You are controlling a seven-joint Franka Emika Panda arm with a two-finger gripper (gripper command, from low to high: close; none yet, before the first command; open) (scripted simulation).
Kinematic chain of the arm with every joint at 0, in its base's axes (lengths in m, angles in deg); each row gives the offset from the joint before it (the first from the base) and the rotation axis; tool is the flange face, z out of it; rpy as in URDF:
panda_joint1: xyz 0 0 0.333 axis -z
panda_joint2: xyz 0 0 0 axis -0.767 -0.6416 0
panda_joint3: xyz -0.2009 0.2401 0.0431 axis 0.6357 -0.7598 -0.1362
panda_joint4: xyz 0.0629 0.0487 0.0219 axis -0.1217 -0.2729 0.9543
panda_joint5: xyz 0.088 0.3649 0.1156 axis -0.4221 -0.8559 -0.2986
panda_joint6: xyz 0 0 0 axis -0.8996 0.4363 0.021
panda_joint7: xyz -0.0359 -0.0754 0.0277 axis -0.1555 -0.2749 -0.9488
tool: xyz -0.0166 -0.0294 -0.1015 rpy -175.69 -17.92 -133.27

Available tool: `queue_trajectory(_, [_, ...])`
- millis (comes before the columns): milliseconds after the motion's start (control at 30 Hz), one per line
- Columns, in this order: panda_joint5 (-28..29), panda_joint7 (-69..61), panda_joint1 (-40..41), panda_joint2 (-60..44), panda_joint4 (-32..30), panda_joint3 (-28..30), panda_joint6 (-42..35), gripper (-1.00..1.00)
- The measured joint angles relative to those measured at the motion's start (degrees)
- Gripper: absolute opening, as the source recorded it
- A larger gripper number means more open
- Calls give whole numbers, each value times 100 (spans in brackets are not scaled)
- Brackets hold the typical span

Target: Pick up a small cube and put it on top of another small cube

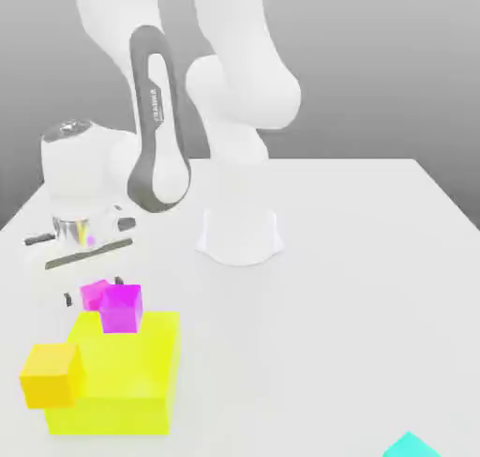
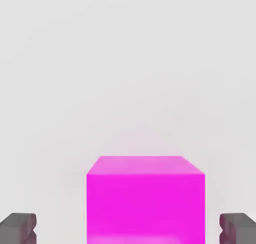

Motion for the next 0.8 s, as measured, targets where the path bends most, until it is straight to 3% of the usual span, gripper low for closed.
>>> queue_trajectory(33, [6,-9,2,-105,7,8,88,-100])
queue_trajectory(300, [-2,-7,-3,-52,5,6,54,-100])
queue_trajectory(800, [-354,-283,-57,1592,-216,-122,-1383,-100])
